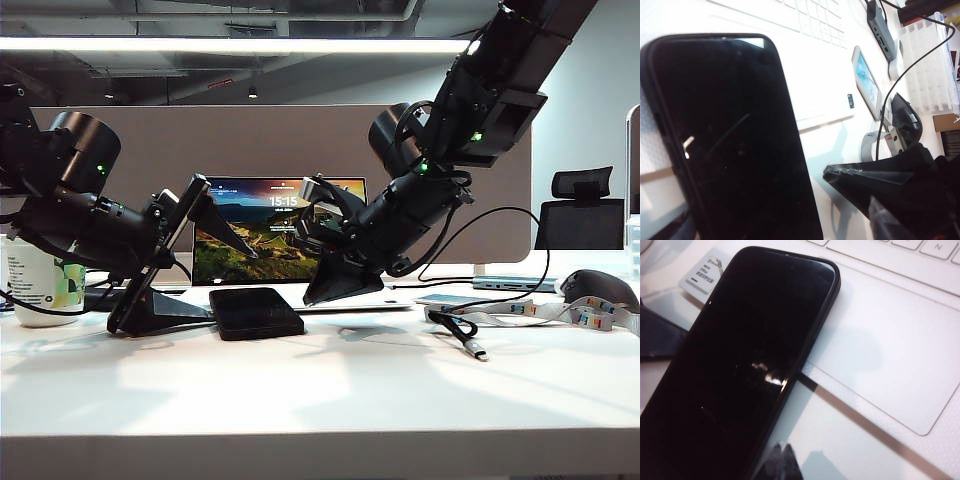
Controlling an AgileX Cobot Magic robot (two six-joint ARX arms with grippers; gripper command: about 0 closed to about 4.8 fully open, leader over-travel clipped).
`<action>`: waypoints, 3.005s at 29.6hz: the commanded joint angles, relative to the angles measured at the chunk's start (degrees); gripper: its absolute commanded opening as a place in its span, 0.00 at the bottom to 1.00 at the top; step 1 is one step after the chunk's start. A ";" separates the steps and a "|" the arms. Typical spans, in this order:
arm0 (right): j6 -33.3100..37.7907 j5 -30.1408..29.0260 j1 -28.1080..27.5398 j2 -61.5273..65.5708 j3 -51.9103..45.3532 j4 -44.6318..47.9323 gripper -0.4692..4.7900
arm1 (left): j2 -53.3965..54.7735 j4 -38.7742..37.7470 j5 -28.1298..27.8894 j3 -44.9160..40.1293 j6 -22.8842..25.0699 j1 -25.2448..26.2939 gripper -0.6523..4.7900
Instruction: Pick up the black phone, pick up the charger plug, insert the charger plug into the phone's charging port, and finally place the connected phone back on the desk.
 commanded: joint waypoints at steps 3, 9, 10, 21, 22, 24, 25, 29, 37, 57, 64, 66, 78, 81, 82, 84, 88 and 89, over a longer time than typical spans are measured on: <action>0.17 -1.90 0.11 1.18 0.59 1.11 0.08 | 1.88 -5.29 0.09 -1.03 -0.17 -0.63 1.00; 0.26 -3.78 0.68 2.51 1.57 0.94 0.08 | 2.12 -5.29 1.42 -1.03 0.07 -2.01 1.00; 0.28 -4.04 0.90 2.51 1.62 1.18 0.08 | 2.12 -5.16 1.77 -1.03 0.07 -2.36 1.00; 0.00 -7.08 1.49 2.51 1.70 2.62 0.08 | 2.12 -5.09 2.60 -1.03 1.18 -3.17 1.00; 0.00 -6.97 1.49 2.51 1.70 2.67 0.08 | 2.12 -5.09 2.60 -1.03 1.18 -3.17 1.00; 0.04 -6.12 1.49 2.51 1.70 2.49 0.08 | 2.12 -5.16 2.60 -1.03 1.18 -3.17 1.00; 0.04 -5.31 1.49 2.51 1.70 2.23 0.08 | 2.12 -5.14 2.58 -1.03 1.18 -3.15 1.00; 0.02 -4.31 1.33 2.49 1.70 1.99 0.08 | 2.12 -5.07 0.90 -1.03 1.40 -3.10 0.92; 0.04 -4.37 1.38 2.49 1.70 1.97 0.08 | 2.12 -5.16 -0.44 -1.03 1.40 -3.10 0.44; 0.24 -4.24 -0.98 -4.48 2.56 -6.99 0.08 | 1.88 4.04 3.56 -1.03 6.40 -3.10 0.11; 0.24 -4.55 -5.01 -14.25 2.58 -7.93 0.08 | -1.90 11.30 6.51 -1.03 8.41 -3.13 0.11; 0.26 -4.55 -6.32 -17.20 2.58 -7.91 0.08 | -4.00 14.14 6.71 -1.03 10.80 -3.13 0.11; -2.93 -9.31 -9.27 -30.49 2.58 -7.23 0.08 | -14.56 39.58 14.36 -1.03 12.09 -3.13 0.11; -3.15 -12.39 -9.27 -32.44 2.58 -6.97 0.08 | -15.96 44.78 14.84 -1.03 12.04 -3.15 0.11; -3.13 -12.94 -9.27 -33.07 2.58 -6.99 0.08 | -16.52 45.55 14.84 -1.03 12.04 -3.17 0.11; -2.97 -13.57 -9.29 -34.69 2.58 -7.10 0.08 | -17.77 46.31 14.84 -1.03 12.09 -3.32 0.11; -2.75 -13.62 -9.29 -38.25 2.58 -7.78 0.08 | -20.41 46.56 15.08 -1.03 14.19 -4.17 0.11; -2.75 -13.73 -9.29 -39.32 2.58 -8.13 0.08 | -20.94 46.56 15.04 -1.03 14.78 -4.63 0.11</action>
